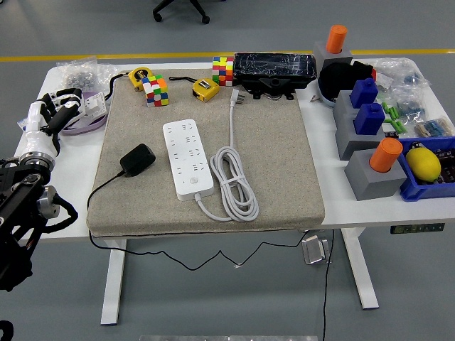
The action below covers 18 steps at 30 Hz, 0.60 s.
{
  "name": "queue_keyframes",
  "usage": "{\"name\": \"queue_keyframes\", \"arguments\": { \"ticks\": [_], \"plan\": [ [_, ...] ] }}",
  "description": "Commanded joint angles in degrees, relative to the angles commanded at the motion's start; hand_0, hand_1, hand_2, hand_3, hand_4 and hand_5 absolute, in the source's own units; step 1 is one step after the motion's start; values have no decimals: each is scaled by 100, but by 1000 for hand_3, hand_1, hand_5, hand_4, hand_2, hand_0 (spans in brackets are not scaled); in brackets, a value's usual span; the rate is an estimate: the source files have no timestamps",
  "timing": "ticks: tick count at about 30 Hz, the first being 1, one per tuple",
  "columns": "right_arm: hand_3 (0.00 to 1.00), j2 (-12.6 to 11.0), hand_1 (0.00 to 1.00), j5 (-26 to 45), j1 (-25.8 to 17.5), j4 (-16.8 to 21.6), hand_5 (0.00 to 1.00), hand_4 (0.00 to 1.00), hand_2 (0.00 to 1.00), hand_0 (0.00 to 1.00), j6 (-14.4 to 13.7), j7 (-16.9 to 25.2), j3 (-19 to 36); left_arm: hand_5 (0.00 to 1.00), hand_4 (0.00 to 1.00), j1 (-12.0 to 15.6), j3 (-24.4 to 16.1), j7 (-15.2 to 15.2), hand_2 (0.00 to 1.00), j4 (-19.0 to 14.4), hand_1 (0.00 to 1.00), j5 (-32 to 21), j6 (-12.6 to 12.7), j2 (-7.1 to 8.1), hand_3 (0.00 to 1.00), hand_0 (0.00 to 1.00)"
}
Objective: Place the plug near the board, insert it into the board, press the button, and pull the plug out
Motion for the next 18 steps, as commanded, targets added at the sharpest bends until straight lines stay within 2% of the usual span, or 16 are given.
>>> {"name": "queue_keyframes", "arguments": {
  "ticks": [18],
  "plan": [
    [572, -7, 675, 0, 11, 4, 447, 914, 686, 609, 1, -1, -16, 320, 702, -15, 19, 3, 590, -45, 655, 11, 5, 40, 573, 634]
  ]
}}
